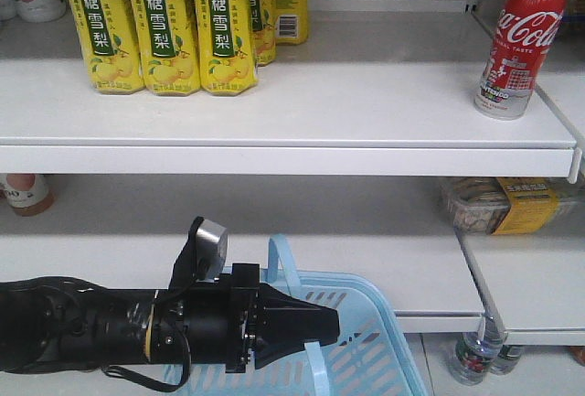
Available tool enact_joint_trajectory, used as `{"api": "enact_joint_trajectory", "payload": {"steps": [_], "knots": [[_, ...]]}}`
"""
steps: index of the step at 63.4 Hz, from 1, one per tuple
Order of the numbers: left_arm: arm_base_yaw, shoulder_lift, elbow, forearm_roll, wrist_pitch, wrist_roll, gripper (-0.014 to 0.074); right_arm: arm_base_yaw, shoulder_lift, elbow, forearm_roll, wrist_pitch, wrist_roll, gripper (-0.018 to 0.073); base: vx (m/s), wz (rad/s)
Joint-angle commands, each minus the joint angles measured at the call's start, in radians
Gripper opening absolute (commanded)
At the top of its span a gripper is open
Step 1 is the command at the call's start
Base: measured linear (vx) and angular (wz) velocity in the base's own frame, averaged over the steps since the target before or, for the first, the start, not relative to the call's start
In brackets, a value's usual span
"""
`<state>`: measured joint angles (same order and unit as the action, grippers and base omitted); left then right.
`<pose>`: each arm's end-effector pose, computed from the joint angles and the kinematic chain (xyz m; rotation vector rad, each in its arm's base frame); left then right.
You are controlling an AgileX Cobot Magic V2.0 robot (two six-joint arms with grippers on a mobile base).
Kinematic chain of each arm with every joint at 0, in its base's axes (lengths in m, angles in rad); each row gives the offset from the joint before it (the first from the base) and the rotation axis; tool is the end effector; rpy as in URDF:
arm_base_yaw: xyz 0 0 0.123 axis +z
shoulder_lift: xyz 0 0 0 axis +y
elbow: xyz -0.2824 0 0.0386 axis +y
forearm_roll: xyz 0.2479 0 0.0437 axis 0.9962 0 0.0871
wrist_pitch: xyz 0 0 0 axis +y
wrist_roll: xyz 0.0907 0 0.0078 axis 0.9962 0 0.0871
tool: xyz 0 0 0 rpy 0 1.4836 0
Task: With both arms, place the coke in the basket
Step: 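Approach and stop in front of the red Coca-Cola bottle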
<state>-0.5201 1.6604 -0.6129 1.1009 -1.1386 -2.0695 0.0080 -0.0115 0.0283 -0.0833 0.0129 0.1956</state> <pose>0.2047 -0.2021 0.1980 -0.0656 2.2696 -2.0333 0.0567 0.0003 0.2030 0.0798 1.5119 0.0956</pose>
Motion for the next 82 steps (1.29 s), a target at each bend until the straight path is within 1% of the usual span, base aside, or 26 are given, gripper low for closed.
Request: {"api": "enact_joint_trajectory", "payload": {"steps": [1, 65, 67, 71, 74, 75, 80, 82], "knots": [[-0.003, -0.045, -0.023, -0.051, -0.234, 0.003, -0.0006, -0.004, -0.011, 0.019, -0.006, -0.081, 0.000, -0.0005, 0.00, 0.04], [-0.003, -0.045, -0.023, -0.051, -0.234, 0.003, -0.0006, -0.004, -0.011, 0.019, 0.000, -0.081, 0.000, -0.0005, 0.00, 0.02], [-0.003, -0.045, -0.023, -0.051, -0.234, 0.003, -0.0006, -0.004, -0.011, 0.018, 0.016, -0.095, 0.010, -0.0005, 0.00, 0.00], [-0.003, -0.045, -0.023, -0.051, -0.234, 0.003, -0.0006, -0.004, -0.011, 0.017, 0.097, -0.141, 0.085, -0.0005, 0.00, 0.00], [-0.003, -0.045, -0.023, -0.051, -0.234, 0.003, -0.0006, -0.004, -0.011, 0.017, 0.170, -0.187, 0.155, -0.0005, 0.00, 0.00], [-0.003, -0.045, -0.023, -0.051, -0.234, 0.003, -0.0006, -0.004, -0.011, 0.017, 0.209, -0.200, 0.195, -0.0005, 0.00, 0.00], [-0.003, -0.045, -0.023, -0.051, -0.234, 0.003, -0.0006, -0.004, -0.011, 0.017, 0.341, -0.293, 0.328, -0.0005, 0.00, 0.00], [-0.003, -0.045, -0.023, -0.051, -0.234, 0.003, -0.0006, -0.004, -0.011, 0.017, 0.377, -0.341, 0.360, -0.0005, 0.00, 0.00]]}}
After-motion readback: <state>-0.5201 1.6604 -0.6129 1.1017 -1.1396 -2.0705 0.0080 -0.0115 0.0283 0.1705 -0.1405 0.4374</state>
